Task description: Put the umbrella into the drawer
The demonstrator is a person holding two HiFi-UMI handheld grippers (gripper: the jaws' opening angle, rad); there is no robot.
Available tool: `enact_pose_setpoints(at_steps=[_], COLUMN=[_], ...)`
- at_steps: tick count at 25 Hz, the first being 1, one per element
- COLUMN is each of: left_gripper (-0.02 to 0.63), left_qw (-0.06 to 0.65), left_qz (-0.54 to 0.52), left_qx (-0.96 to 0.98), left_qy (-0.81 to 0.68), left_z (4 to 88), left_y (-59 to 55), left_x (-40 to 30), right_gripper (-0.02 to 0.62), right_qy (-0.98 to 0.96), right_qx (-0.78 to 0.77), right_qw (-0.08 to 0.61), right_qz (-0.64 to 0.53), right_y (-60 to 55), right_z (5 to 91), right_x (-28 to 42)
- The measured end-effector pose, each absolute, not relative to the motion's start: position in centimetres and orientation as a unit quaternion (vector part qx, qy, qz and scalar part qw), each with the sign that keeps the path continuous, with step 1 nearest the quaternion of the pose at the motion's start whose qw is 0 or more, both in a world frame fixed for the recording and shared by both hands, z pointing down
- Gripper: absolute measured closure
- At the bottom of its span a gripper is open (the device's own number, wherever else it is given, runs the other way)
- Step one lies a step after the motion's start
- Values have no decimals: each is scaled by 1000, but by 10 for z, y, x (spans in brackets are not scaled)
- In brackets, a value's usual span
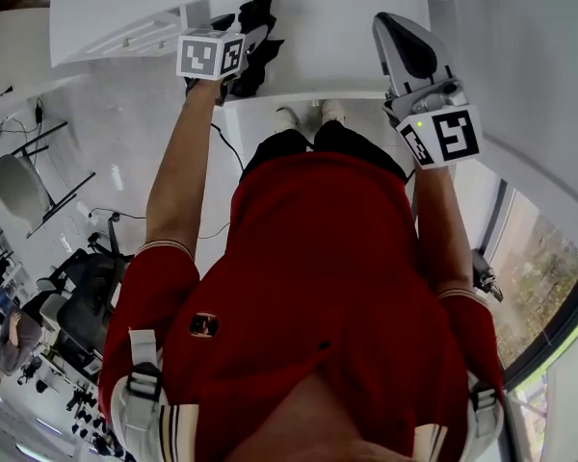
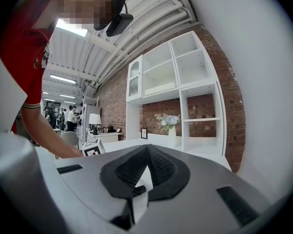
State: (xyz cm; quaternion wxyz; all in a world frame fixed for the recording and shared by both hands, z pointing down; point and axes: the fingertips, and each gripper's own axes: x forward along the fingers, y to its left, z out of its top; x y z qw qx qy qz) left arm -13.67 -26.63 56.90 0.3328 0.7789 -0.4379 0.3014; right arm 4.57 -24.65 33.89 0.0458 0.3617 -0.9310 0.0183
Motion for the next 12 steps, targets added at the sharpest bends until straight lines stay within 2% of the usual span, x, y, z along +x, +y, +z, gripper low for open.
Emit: enact_pose_setpoints(at_steps=[12], left_gripper=[348], left_qw=[210], left_qz=[170], left_qx=[855], left_qy=[-442], left_z=[436], left_y=[-251], left_x=[-96], right_gripper=[604], right_qy=[-945], right_qx=[327], right_qw=[22], right_qz=[26], right_y=[-236], right_z=[331], right_x=[29])
